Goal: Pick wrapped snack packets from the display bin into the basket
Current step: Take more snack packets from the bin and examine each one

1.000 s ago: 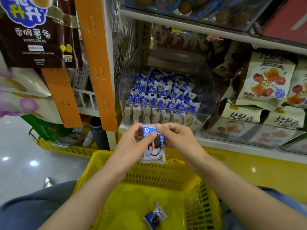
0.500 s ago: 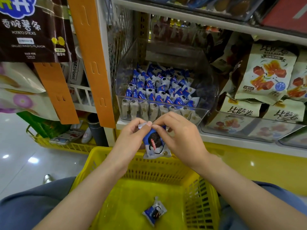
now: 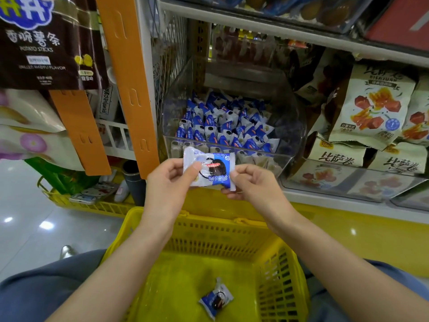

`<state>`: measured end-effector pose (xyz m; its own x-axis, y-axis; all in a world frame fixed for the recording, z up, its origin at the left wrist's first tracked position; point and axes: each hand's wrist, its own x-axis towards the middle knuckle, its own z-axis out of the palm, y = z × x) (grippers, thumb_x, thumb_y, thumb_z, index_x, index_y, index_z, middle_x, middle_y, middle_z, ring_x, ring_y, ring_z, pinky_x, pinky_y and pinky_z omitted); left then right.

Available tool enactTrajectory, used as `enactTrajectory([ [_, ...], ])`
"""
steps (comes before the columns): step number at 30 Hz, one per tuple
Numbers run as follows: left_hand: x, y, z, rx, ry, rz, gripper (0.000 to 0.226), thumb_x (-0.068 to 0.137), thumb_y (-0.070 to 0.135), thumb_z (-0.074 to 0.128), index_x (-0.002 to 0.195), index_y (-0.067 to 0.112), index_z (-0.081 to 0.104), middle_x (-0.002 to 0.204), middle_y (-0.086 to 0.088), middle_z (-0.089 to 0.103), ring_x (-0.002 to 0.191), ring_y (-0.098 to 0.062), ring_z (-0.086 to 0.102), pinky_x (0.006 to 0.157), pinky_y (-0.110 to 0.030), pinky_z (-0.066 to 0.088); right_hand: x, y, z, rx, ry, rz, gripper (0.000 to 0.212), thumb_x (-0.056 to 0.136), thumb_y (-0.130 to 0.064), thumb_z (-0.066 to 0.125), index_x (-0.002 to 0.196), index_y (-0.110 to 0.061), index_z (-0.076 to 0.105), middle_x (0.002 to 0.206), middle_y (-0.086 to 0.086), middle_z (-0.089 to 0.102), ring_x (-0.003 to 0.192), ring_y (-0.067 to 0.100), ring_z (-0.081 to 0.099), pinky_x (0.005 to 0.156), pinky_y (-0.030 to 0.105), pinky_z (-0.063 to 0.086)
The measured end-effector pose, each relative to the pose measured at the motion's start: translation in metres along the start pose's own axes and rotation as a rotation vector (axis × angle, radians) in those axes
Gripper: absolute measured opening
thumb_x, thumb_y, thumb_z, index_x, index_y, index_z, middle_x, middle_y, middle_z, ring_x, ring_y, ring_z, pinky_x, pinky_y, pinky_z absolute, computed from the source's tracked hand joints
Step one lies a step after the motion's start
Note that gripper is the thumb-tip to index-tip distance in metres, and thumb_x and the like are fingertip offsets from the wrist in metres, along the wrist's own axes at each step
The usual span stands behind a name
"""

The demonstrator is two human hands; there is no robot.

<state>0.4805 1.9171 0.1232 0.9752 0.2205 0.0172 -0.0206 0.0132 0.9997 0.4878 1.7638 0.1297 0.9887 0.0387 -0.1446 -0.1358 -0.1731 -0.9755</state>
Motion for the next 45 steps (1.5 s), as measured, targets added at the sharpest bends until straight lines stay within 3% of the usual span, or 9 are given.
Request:
enactTrajectory([
  [3,0.005,-0.002,-0.006,0.111,-0.021,0.107,0.005,0.086,0.019,0.064,0.084,0.022,0.066,0.082,0.003,0.070,0.076,-0.008,0.064,0.066,-0.021,0.051,-0.003,0.004,0.003,-0.425,-0.008,-0.155,0.041,0.087,-0.009,0.061,0.124,-0.013,0.046,0.107,0.001,0.065,0.096,0.011,0.062,0.092,0.030,0.049],
  [6,0.010,-0.003,-0.008,0.340,-0.174,0.183,0.007,0.083,0.017,0.066,0.080,0.024,0.067,0.076,0.006,0.068,0.069,-0.005,0.059,0.059,-0.017,0.044,-0.007,0.005,0.006,-0.513,-0.082,-0.282,0.068,0.080,-0.015,0.070,0.137,-0.021,0.034,0.130,-0.006,0.051,0.119,0.004,0.047,0.106,0.025,0.036],
  [10,0.008,-0.005,-0.006,0.326,-0.256,0.160,0.015,0.083,0.015,0.066,0.074,0.028,0.067,0.070,0.009,0.067,0.062,0.003,0.057,0.055,-0.008,0.042,-0.007,0.005,0.008,-0.433,-0.095,-0.291,0.034,0.081,-0.022,0.070,0.112,-0.018,0.058,0.102,-0.006,0.067,0.094,0.006,0.063,0.087,0.033,0.051],
  [17,0.005,-0.001,-0.006,0.193,-0.233,0.121,0.012,0.087,0.016,0.061,0.080,0.020,0.069,0.070,0.007,0.069,0.064,0.002,0.062,0.058,-0.010,0.046,-0.007,0.001,0.008,-0.075,-0.133,-0.207,0.012,0.087,-0.016,0.062,0.098,-0.012,0.061,0.096,0.003,0.069,0.091,0.016,0.065,0.084,0.030,0.053],
  [27,0.002,-0.002,-0.001,0.133,-0.298,0.007,0.013,0.088,0.017,0.059,0.082,0.012,0.069,0.074,0.000,0.071,0.069,-0.008,0.065,0.067,-0.024,0.053,-0.012,0.003,-0.002,-0.878,0.114,-0.868,0.010,0.089,-0.020,0.061,0.087,-0.011,0.065,0.084,-0.002,0.061,0.076,0.012,0.058,0.064,0.032,0.051],
  [31,0.002,-0.005,0.000,0.140,-0.292,0.014,0.008,0.088,0.018,0.059,0.094,0.015,0.064,0.086,0.000,0.069,0.081,-0.009,0.066,0.070,-0.019,0.054,-0.011,0.002,0.001,-0.594,0.136,-0.626,0.006,0.088,-0.021,0.062,0.085,-0.017,0.065,0.078,-0.009,0.062,0.073,0.005,0.057,0.064,0.022,0.048],
  [35,0.000,-0.014,0.005,0.280,-0.224,0.059,0.032,0.082,0.023,0.068,0.107,0.020,0.047,0.100,0.011,0.057,0.091,-0.003,0.057,0.076,-0.018,0.047,-0.003,-0.002,0.001,-0.260,0.221,-0.319,0.009,0.089,-0.018,0.060,0.080,-0.021,0.062,0.074,-0.007,0.062,0.060,0.004,0.058,0.054,0.022,0.053],
  [40,-0.010,-0.021,0.009,0.442,-0.317,0.264,0.017,0.089,0.033,0.055,0.104,0.029,0.049,0.105,0.015,0.058,0.096,0.003,0.054,0.077,-0.014,0.044,0.000,-0.004,-0.001,0.245,0.099,0.114,0.022,0.091,-0.028,0.057,0.093,-0.008,0.066,0.084,0.004,0.070,0.064,0.002,0.062,0.053,0.014,0.049],
  [45,-0.011,-0.018,0.012,0.172,-0.368,0.077,0.023,0.085,0.024,0.062,0.106,0.021,0.051,0.102,0.009,0.062,0.097,-0.011,0.061,0.084,-0.032,0.052,-0.003,-0.006,0.004,0.332,-0.083,0.041,0.029,0.093,-0.034,0.048,0.097,-0.013,0.067,0.086,-0.002,0.073,0.080,0.004,0.067,0.069,0.014,0.052],
])
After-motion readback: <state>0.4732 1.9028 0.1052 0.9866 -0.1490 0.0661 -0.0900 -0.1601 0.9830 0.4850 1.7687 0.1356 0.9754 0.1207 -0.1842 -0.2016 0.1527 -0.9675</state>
